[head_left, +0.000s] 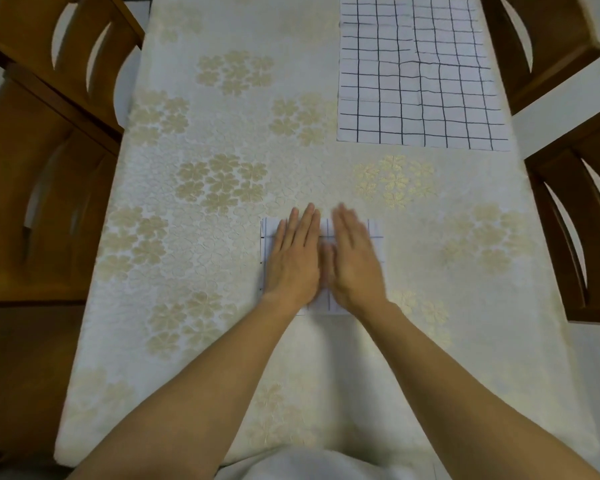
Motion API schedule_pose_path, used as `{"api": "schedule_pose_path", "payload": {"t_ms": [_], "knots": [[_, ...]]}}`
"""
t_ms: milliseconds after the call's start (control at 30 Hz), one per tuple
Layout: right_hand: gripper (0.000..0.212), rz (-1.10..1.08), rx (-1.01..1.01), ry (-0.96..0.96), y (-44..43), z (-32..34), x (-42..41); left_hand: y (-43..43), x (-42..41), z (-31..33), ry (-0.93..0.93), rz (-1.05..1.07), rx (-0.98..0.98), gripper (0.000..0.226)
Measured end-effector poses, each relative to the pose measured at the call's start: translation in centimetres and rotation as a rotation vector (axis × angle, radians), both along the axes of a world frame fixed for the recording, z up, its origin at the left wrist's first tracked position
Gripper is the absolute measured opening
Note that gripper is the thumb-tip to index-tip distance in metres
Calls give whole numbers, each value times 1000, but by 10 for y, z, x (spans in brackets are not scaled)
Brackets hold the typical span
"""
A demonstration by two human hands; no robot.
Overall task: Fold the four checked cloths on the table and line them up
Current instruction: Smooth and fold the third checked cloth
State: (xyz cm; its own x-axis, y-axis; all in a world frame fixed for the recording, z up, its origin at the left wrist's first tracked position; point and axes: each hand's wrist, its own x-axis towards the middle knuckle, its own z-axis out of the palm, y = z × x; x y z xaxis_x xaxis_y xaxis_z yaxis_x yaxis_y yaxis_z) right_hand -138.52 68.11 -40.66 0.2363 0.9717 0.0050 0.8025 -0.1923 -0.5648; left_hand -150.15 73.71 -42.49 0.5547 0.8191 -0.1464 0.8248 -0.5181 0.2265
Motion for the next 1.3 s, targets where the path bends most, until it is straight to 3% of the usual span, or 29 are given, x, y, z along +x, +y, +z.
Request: {"api": "schedule_pose_path", "payload": {"t_ms": [67, 233, 500, 633, 733, 933, 1200, 1300], "knots": [[55, 53, -73, 60, 15, -9, -12, 2, 0, -9, 111, -7, -20, 72], [65, 32, -257, -267, -2, -37, 11, 11, -19, -16, 102, -3, -8, 61], [67, -89, -400, -270, -29, -30, 71, 29, -55, -12, 146, 64, -21, 65], [68, -207, -310, -218, -24, -20, 70, 25, -52, -1, 127, 136, -5, 68], [61, -115, -182, -262, -8, -9, 41, 7, -23, 8, -1, 51, 25, 64], [64, 5, -340, -322, -20, -35, 26, -4, -17, -16, 111, 17, -37, 67], [72, -69, -381, -295, -42, -23, 83, 17, -53, -16, 128, 64, -28, 66], [72, -179, -285, -184, -36, -17, 80, 18, -58, -12, 132, 112, -26, 70]]}}
